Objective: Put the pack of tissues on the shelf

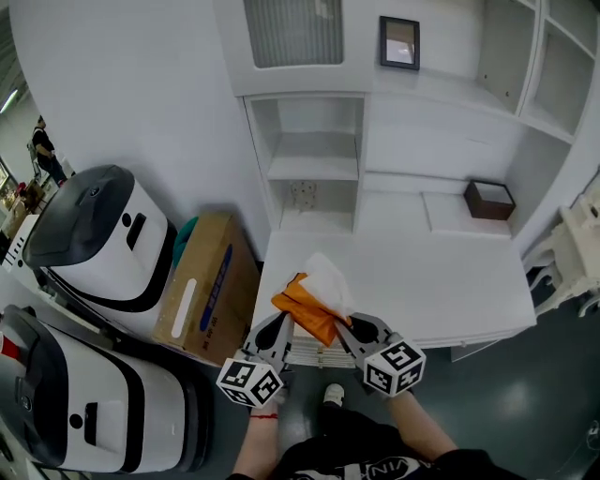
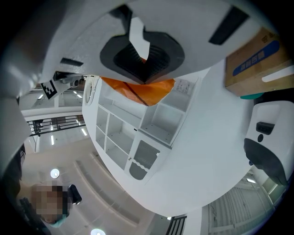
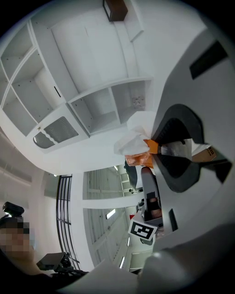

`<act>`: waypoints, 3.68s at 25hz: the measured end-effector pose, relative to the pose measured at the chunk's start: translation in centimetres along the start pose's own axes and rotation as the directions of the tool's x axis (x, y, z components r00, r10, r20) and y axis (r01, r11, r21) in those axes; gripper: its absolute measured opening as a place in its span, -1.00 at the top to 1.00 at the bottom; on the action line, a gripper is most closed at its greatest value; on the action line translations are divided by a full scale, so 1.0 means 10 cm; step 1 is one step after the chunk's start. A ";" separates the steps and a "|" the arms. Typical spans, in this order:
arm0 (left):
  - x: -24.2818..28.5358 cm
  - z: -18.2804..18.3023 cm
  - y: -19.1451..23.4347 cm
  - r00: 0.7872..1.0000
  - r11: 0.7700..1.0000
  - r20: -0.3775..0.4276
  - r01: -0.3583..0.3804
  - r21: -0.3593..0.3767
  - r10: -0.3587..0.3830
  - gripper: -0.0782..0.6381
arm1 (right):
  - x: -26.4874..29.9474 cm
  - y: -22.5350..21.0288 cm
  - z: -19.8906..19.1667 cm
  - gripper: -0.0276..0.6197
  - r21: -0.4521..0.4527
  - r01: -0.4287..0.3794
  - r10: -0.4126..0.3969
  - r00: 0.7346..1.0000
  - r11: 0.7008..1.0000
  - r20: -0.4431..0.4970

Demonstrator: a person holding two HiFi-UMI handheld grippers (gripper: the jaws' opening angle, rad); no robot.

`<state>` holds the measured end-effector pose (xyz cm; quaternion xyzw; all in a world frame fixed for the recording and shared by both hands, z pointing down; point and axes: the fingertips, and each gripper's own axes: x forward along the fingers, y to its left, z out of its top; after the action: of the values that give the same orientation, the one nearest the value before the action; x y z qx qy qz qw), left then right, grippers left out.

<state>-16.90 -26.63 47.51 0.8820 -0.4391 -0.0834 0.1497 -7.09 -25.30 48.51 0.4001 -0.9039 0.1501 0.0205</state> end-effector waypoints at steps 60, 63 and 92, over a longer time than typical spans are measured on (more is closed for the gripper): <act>2.53 0.94 1.27 0.927 0.927 -0.079 0.372 0.049 -0.367 0.76 | 1.99 -1.77 1.59 0.83 -0.077 0.379 -0.369 0.922 0.922 0.119; 2.57 0.96 1.31 0.926 0.926 -0.078 0.374 0.049 -0.369 0.76 | 2.05 -1.81 1.62 0.83 -0.081 0.388 -0.378 0.919 0.918 0.114; 2.90 1.12 1.46 0.910 0.908 -0.077 0.413 0.073 -0.407 0.76 | 2.56 -2.37 2.02 0.83 -0.066 0.489 -0.485 0.872 0.870 0.070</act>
<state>-13.57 -60.33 41.41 0.9622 -0.2427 -0.0673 0.1032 -5.53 -64.56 39.31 0.6174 -0.7795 0.0927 0.0507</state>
